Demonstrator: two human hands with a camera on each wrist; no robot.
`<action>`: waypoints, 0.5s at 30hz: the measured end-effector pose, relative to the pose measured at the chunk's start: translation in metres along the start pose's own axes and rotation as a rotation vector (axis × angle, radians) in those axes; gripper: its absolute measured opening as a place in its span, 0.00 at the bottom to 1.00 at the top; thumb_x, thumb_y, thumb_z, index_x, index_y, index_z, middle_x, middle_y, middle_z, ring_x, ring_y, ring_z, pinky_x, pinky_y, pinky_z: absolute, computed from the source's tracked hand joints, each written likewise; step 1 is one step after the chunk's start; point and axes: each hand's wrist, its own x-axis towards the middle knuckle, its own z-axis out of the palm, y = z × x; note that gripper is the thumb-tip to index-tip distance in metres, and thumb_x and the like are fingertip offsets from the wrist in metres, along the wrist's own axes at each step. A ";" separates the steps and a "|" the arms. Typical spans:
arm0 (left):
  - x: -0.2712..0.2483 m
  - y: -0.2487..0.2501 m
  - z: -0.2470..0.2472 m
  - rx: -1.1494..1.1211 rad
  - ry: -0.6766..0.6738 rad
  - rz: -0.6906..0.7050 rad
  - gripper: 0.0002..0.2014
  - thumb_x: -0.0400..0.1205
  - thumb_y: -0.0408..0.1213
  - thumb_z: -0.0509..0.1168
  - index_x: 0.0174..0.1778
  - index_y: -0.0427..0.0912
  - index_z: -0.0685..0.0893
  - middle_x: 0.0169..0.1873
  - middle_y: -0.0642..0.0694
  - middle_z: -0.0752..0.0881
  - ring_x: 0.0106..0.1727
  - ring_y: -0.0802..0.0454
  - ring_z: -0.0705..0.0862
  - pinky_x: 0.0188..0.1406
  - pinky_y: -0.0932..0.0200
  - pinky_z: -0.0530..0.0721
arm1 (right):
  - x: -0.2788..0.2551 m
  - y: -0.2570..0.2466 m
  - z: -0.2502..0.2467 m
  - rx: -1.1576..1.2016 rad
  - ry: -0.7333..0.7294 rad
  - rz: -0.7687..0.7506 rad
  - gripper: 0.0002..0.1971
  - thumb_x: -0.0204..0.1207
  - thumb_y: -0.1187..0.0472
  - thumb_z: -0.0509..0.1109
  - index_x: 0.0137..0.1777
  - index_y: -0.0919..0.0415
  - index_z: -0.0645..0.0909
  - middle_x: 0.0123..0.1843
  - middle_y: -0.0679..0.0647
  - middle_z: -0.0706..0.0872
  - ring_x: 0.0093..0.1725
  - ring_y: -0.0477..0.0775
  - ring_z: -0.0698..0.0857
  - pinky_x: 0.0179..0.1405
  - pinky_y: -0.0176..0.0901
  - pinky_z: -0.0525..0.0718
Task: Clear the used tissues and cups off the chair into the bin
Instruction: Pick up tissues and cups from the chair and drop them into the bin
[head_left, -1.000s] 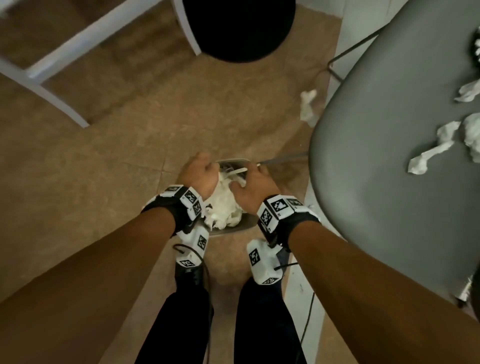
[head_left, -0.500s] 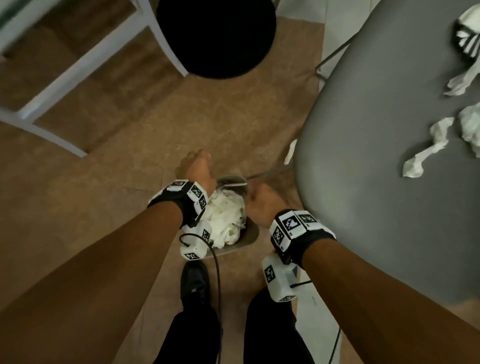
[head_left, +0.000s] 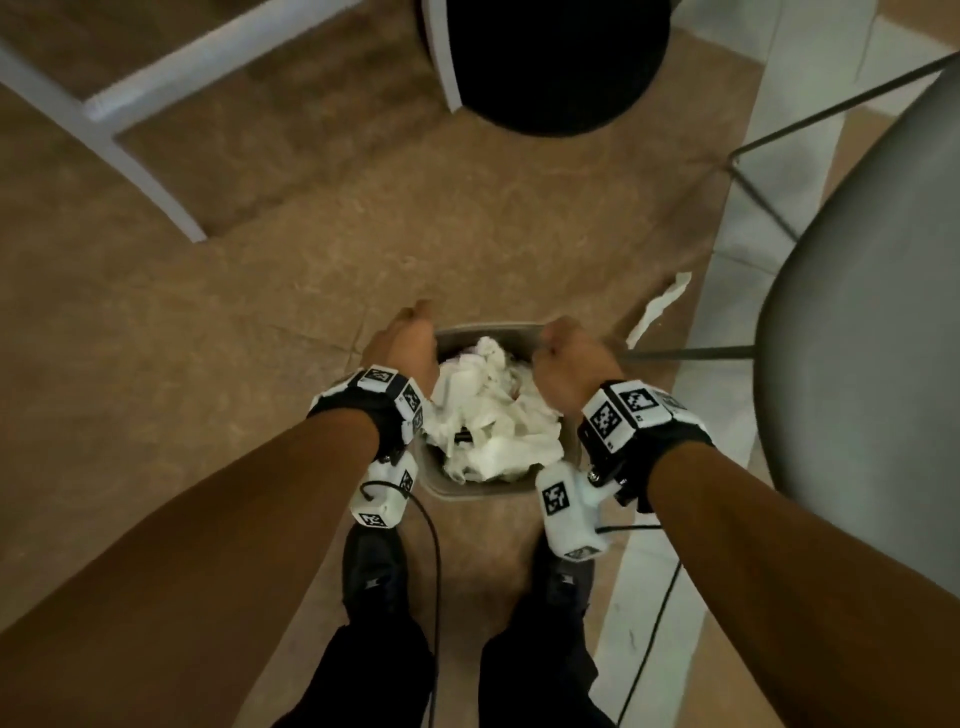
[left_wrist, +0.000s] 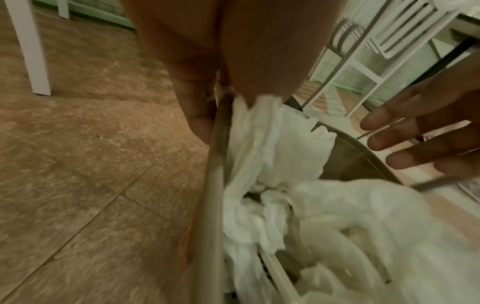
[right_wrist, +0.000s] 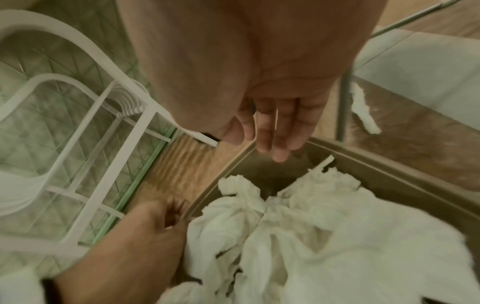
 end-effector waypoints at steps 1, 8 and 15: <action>0.008 -0.003 -0.005 -0.016 0.041 0.001 0.23 0.84 0.34 0.61 0.75 0.41 0.67 0.63 0.35 0.80 0.56 0.31 0.83 0.48 0.45 0.79 | 0.013 -0.010 -0.005 -0.014 0.021 -0.005 0.14 0.85 0.63 0.57 0.66 0.67 0.76 0.56 0.63 0.85 0.55 0.64 0.83 0.53 0.49 0.79; 0.055 -0.026 -0.048 -0.235 0.306 -0.005 0.15 0.82 0.35 0.61 0.65 0.39 0.73 0.56 0.36 0.81 0.53 0.33 0.82 0.43 0.49 0.73 | 0.121 -0.063 -0.041 -0.068 0.110 -0.061 0.10 0.78 0.60 0.68 0.58 0.58 0.81 0.60 0.62 0.85 0.58 0.62 0.86 0.61 0.57 0.85; 0.105 -0.040 -0.048 -0.337 0.541 -0.068 0.14 0.84 0.36 0.57 0.65 0.43 0.76 0.60 0.38 0.80 0.55 0.34 0.82 0.47 0.44 0.78 | 0.274 0.002 -0.043 -0.442 -0.147 0.227 0.17 0.63 0.48 0.78 0.34 0.49 0.69 0.38 0.49 0.82 0.42 0.58 0.84 0.45 0.46 0.85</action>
